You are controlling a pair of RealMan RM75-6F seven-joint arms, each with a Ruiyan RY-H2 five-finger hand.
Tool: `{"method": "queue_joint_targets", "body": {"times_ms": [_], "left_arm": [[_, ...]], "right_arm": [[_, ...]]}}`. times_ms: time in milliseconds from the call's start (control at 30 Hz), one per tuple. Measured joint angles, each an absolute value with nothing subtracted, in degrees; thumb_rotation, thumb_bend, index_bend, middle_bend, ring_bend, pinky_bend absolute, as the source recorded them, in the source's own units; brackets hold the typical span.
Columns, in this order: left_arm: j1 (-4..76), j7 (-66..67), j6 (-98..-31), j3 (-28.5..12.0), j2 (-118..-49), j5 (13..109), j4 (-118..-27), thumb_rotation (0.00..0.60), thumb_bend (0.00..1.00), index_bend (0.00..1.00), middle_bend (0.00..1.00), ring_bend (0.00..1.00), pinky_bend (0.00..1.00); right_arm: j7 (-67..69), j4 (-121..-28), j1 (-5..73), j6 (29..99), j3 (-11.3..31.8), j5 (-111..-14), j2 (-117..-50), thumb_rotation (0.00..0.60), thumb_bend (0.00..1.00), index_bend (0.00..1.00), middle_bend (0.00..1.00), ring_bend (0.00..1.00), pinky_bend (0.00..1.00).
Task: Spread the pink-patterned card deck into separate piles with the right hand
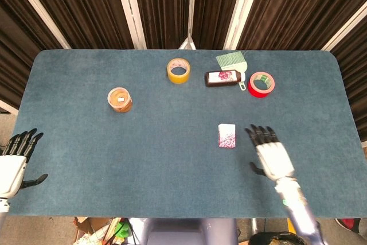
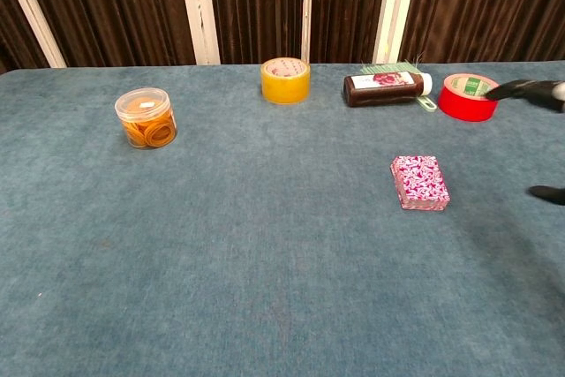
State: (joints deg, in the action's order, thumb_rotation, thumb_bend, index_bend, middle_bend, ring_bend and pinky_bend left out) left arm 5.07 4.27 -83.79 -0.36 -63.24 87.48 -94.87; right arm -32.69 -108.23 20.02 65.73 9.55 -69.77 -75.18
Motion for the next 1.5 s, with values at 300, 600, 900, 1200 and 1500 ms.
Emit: {"method": "queue_joint_targets", "body": {"times_ms": [300, 600, 900, 1200, 1500], "left_arm": [[5.4, 2.3, -83.2, -0.5, -62.4, 87.3, -95.0, 0.6, 0.06, 0.0, 0.0, 0.0, 0.04], [5.8, 1.7, -82.6, -0.6, -62.3, 87.2, -95.0, 0.6, 0.06, 0.0, 0.0, 0.0, 0.04], [6.2, 1.4, -81.9, -0.7, -62.3, 86.7, -95.0, 0.6, 0.06, 0.0, 0.0, 0.0, 0.04], [6.2, 1.6, -81.8, -0.3, -62.2, 87.3, -95.0, 0.6, 0.06, 0.0, 0.0, 0.0, 0.04], [6.2, 1.6, -81.8, -0.1, -62.2, 87.5, -95.0, 0.6, 0.06, 0.0, 0.0, 0.0, 0.04]], "right_arm": [[-44.2, -105.7, 28.2, 64.0, 13.7, -55.5, -85.3, 0.6, 0.32, 0.0, 0.0, 0.0, 0.0], [-48.8, -101.3, 33.3, 63.6, 15.6, -45.1, -89.8, 0.6, 0.32, 0.0, 0.0, 0.0, 0.0], [-52.7, -98.9, 37.7, 63.4, 16.5, -34.9, -91.4, 0.6, 0.32, 0.0, 0.0, 0.0, 0.0], [-55.1, -96.3, 41.7, 63.9, 16.7, -28.5, -92.2, 0.6, 0.32, 0.0, 0.0, 0.0, 0.0], [-55.4, -93.2, 43.6, 63.8, 16.1, -24.7, -92.8, 0.6, 0.32, 0.0, 0.0, 0.0, 0.0]]}}
